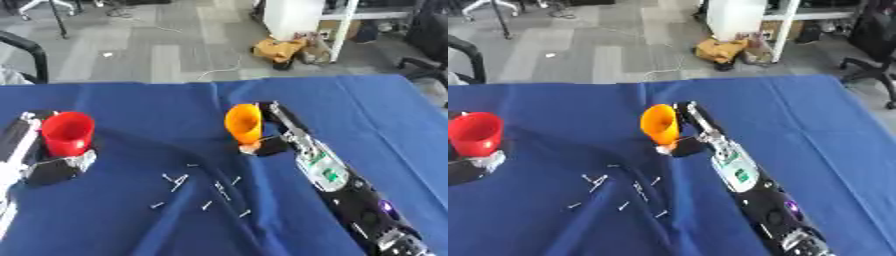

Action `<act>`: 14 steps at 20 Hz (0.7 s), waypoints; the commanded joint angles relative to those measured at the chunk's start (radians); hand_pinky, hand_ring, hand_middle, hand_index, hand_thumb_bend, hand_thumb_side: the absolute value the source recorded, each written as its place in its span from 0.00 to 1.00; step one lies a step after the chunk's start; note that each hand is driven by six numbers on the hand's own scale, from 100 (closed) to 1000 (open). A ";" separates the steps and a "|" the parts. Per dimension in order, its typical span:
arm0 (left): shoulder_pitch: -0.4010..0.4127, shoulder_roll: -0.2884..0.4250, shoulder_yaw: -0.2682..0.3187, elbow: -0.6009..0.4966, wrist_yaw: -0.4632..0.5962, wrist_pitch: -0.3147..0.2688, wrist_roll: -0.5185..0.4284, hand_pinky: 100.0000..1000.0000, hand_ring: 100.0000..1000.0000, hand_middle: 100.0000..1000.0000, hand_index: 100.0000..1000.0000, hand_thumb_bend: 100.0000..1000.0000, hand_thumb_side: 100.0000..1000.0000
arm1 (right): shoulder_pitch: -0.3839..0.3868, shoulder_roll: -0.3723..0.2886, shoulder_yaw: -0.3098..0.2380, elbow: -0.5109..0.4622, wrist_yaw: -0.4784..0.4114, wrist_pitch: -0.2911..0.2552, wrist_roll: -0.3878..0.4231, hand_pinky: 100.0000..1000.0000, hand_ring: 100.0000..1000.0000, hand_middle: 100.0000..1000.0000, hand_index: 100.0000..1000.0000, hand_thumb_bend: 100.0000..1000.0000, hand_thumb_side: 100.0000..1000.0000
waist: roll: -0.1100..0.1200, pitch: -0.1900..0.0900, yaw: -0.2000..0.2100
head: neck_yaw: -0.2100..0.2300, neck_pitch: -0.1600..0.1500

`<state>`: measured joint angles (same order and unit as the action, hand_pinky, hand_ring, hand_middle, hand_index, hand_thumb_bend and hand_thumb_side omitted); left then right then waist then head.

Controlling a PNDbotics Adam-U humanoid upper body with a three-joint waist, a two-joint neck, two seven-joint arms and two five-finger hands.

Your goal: Pour the contents of one cup into another cup.

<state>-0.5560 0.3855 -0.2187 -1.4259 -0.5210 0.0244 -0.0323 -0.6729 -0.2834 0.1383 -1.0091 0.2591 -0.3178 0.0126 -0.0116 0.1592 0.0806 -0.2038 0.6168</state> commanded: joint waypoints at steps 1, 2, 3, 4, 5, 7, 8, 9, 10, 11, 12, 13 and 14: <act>-0.015 -0.001 -0.002 0.039 0.026 -0.031 0.038 0.19 0.27 0.36 0.64 0.42 0.42 | -0.009 -0.022 -0.012 0.006 0.041 -0.009 -0.019 0.52 0.33 0.17 0.45 0.75 0.09 | 0.001 -0.017 -0.003 | 0.003 -0.005; -0.015 -0.007 -0.003 0.051 0.033 -0.041 0.056 0.26 0.32 0.40 0.66 0.55 0.47 | -0.007 -0.022 -0.012 0.009 0.051 -0.012 -0.022 0.53 0.35 0.18 0.47 0.77 0.11 | 0.000 -0.017 -0.004 | 0.003 -0.005; -0.015 -0.012 -0.005 0.062 0.040 -0.052 0.074 0.29 0.35 0.42 0.67 0.59 0.49 | -0.006 -0.022 -0.012 0.010 0.062 -0.015 -0.025 0.54 0.37 0.20 0.48 0.78 0.12 | -0.001 -0.016 -0.006 | 0.004 -0.005; -0.014 -0.017 -0.007 0.071 0.046 -0.063 0.089 0.35 0.40 0.47 0.70 0.70 0.52 | -0.004 -0.022 -0.013 0.012 0.072 -0.017 -0.028 0.55 0.40 0.23 0.51 0.80 0.13 | -0.001 -0.016 -0.007 | 0.005 -0.005; -0.013 -0.021 -0.010 0.078 0.052 -0.076 0.100 0.36 0.42 0.49 0.71 0.73 0.53 | -0.002 -0.022 -0.015 0.013 0.081 -0.019 -0.031 0.56 0.41 0.24 0.52 0.81 0.14 | -0.001 -0.015 -0.008 | 0.006 -0.006; -0.010 -0.026 -0.015 0.088 0.061 -0.102 0.115 0.42 0.49 0.55 0.73 0.81 0.55 | 0.004 -0.022 -0.019 0.016 0.093 -0.020 -0.038 0.58 0.44 0.28 0.56 0.82 0.15 | -0.001 -0.014 -0.009 | 0.007 -0.007; -0.007 -0.027 -0.017 0.091 0.064 -0.114 0.118 0.45 0.52 0.59 0.75 0.86 0.56 | 0.006 -0.022 -0.020 0.018 0.097 -0.020 -0.042 0.60 0.46 0.31 0.58 0.84 0.17 | -0.001 -0.014 -0.009 | 0.007 -0.007; -0.004 -0.028 -0.019 0.094 0.065 -0.125 0.119 0.46 0.54 0.60 0.75 0.89 0.57 | 0.008 -0.023 -0.021 0.020 0.101 -0.020 -0.044 0.60 0.47 0.32 0.59 0.84 0.17 | -0.001 -0.014 -0.010 | 0.006 -0.008; -0.001 -0.029 -0.020 0.096 0.067 -0.134 0.119 0.48 0.57 0.64 0.76 0.96 0.60 | 0.010 -0.024 -0.023 0.021 0.103 -0.020 -0.047 0.62 0.49 0.34 0.62 0.86 0.19 | -0.001 -0.014 -0.010 | 0.006 -0.008; 0.002 -0.029 -0.020 0.096 0.067 -0.143 0.118 0.49 0.58 0.65 0.77 0.99 0.62 | 0.012 -0.025 -0.024 0.021 0.105 -0.021 -0.049 0.63 0.50 0.36 0.63 0.88 0.20 | -0.001 -0.014 -0.010 | 0.005 -0.008; 0.005 -0.028 -0.019 0.095 0.068 -0.149 0.117 0.50 0.59 0.67 0.77 1.00 0.65 | 0.014 -0.026 -0.026 0.020 0.106 -0.021 -0.051 0.64 0.52 0.38 0.66 0.90 0.22 | -0.001 -0.013 -0.010 | 0.005 -0.008; 0.007 -0.028 -0.018 0.090 0.070 -0.154 0.117 0.51 0.60 0.68 0.77 1.00 0.68 | 0.015 -0.028 -0.027 0.017 0.106 -0.022 -0.052 0.66 0.54 0.40 0.68 0.92 0.24 | -0.001 -0.013 -0.010 | 0.005 -0.008; 0.009 -0.027 -0.016 0.083 0.072 -0.158 0.118 0.53 0.62 0.69 0.78 1.00 0.72 | 0.016 -0.030 -0.029 0.012 0.107 -0.024 -0.053 0.68 0.56 0.42 0.71 0.96 0.28 | 0.000 -0.013 -0.010 | 0.005 -0.008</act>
<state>-0.5352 0.3455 -0.2415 -1.3244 -0.4552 -0.1230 0.0845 -0.6419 -0.2862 0.1185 -0.9815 0.3559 -0.3400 -0.0349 -0.0140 0.1600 0.0724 -0.1992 0.6165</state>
